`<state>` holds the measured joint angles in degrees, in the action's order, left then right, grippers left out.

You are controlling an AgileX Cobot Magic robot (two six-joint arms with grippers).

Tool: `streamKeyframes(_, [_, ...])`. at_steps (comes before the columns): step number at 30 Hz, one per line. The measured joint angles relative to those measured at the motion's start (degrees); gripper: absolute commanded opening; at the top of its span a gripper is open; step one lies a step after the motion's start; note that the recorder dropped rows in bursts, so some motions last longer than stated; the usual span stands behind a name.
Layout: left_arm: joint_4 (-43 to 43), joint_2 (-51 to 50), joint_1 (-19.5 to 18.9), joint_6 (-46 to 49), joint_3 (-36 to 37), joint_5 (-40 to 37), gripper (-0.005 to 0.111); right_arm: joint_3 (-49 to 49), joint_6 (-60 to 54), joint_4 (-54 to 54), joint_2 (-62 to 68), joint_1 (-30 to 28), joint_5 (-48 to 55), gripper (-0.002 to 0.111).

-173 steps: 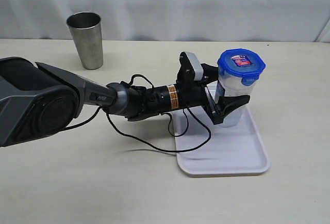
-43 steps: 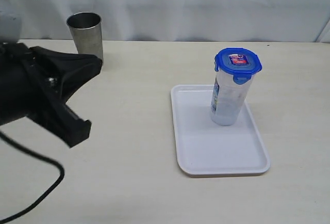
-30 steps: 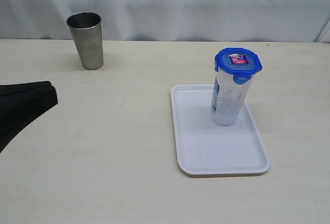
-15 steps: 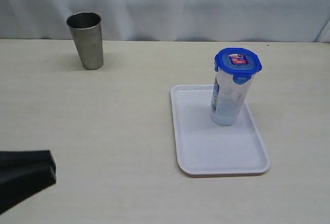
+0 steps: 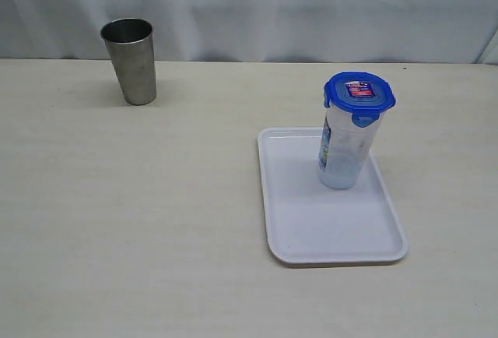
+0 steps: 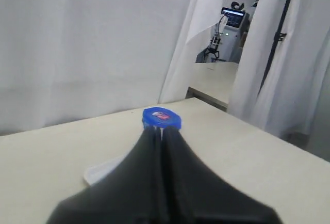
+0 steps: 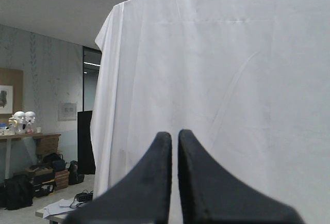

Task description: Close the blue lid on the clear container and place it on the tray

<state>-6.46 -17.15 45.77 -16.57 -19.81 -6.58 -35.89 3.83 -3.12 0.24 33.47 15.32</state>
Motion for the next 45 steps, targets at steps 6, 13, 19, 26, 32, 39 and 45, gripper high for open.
streamKeyframes(6, [8.69,3.96,-13.23,13.01,8.19,6.21,0.0,0.0,0.0,0.0,0.0,0.0,0.0,0.005])
streamKeyframes(13, [9.5,11.08,-32.92,13.27,17.28,5.14,0.0,0.0,0.0,0.0,0.0,0.0,0.0,0.005])
streamKeyframes(19, [8.69,16.55,-41.84,13.4,19.58,1.81,0.0,0.0,0.0,0.0,0.0,0.0,0.0,0.005])
streamKeyframes(26, [4.23,16.93,-42.52,13.64,19.62,-1.29,0.0,0.0,0.0,0.0,0.0,0.0,0.0,0.005])
streamKeyframes(32, [3.9,16.93,-42.52,16.57,19.62,-3.51,0.0,0.0,0.0,0.0,0.0,0.0,0.0,0.005])
streamKeyframes(39, [3.9,17.02,-42.52,20.44,19.62,-10.42,0.0,0.0,0.0,0.0,0.0,0.0,0.0,0.005])
streamKeyframes(45, [3.9,17.02,-42.52,20.93,19.62,-10.81,0.0,0.0,0.0,0.0,0.0,0.0,0.0,0.005])
